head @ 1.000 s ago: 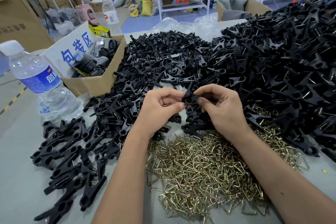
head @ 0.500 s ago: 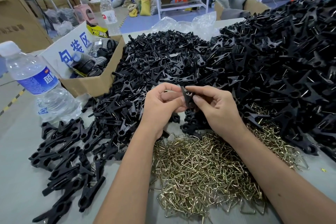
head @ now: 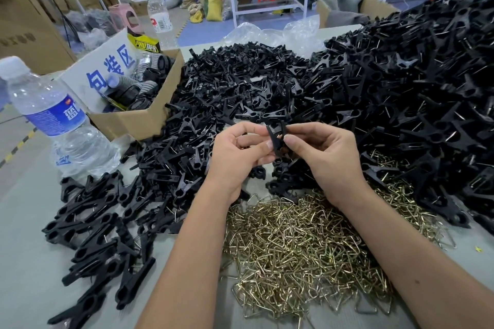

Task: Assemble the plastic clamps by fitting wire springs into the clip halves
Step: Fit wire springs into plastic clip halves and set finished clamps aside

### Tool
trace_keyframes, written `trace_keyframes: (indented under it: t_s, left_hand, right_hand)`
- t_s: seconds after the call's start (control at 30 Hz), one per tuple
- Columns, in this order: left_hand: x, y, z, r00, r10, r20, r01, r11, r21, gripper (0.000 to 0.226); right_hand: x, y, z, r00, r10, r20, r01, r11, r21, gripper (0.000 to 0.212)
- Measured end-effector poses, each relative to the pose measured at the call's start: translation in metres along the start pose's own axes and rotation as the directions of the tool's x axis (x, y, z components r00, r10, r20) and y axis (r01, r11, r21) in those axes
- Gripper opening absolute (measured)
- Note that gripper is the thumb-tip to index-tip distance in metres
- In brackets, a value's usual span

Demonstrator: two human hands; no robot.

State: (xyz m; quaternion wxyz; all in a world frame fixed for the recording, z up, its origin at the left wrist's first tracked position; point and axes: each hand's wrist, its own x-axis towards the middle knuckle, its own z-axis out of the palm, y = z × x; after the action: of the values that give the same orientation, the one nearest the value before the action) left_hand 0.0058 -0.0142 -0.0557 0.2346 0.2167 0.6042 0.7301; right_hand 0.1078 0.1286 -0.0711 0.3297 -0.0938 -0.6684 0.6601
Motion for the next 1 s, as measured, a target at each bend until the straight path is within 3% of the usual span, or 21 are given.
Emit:
trace_keyframes:
  t_s: [0.33,0.57,0.7,0.9,1.0]
  left_hand:
    - [0.0007,-0.0043,0.0058,0.992,0.059,-0.109,-0.051,0.996,0.070,0.016]
    - [0.0031,-0.0066,0.0048,0.987,0.105,-0.119,-0.094,0.991,0.097,0.019]
    - [0.0036,-0.0068,0.0036,0.987,0.095,-0.133,-0.086,0.994,0.074,0.016]
    - [0.0046,-0.0055,-0.0003,0.995,0.079,-0.054,-0.074,0.993,0.090,0.018]
    - [0.0041,-0.0035,-0.0027,0.994,0.109,-0.004,-0.107,0.981,0.164,0.026]
  right_hand:
    - [0.0006,0.0018,0.0014,0.994,0.109,0.025,-0.111,0.990,0.089,0.016]
    - [0.0006,0.0014,0.0040,0.996,0.065,-0.057,-0.066,0.998,-0.019,0.012]
    - [0.0000,0.0012,0.0024,0.987,0.160,-0.026,-0.156,0.983,0.100,0.011]
    - [0.0002,-0.0002,0.0008,0.982,0.171,0.077,-0.182,0.968,0.173,0.044]
    - [-0.0010,-0.0013,0.0016,0.985,0.150,0.082,-0.161,0.976,0.146,0.030]
